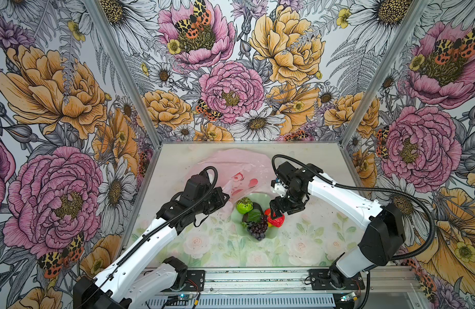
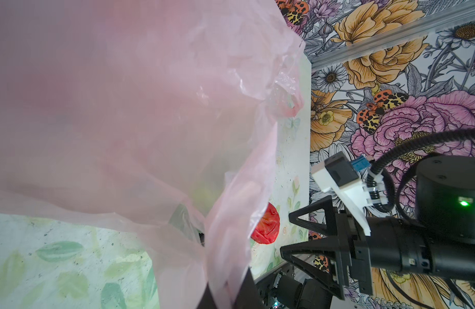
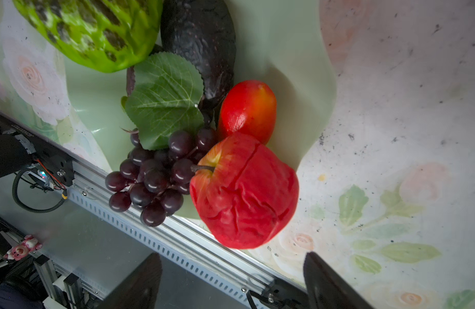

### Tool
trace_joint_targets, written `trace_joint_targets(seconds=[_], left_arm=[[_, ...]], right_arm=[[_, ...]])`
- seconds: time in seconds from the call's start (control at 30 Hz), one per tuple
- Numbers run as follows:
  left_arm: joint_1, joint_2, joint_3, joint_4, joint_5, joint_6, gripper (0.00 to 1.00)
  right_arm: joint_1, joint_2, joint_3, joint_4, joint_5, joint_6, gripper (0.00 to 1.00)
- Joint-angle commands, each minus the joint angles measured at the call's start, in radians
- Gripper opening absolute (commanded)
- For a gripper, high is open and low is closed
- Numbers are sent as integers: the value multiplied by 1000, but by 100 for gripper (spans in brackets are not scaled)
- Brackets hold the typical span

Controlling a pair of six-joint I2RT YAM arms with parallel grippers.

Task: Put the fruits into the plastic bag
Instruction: 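Release the peach and move the right gripper back over the bowl, then lower the right gripper and grasp the red apple in the bowl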

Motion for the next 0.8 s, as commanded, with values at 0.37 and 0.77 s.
trace_joint_targets(seconds=[0.37,0.77], left_arm=[[-5,-33,-17,-6,-23,-31,0],[11,7,1,-4,20,-3,0]], right_arm=[[7,69,-31,96,-11,14,86],[5,110,-52,119,6,22,88]])
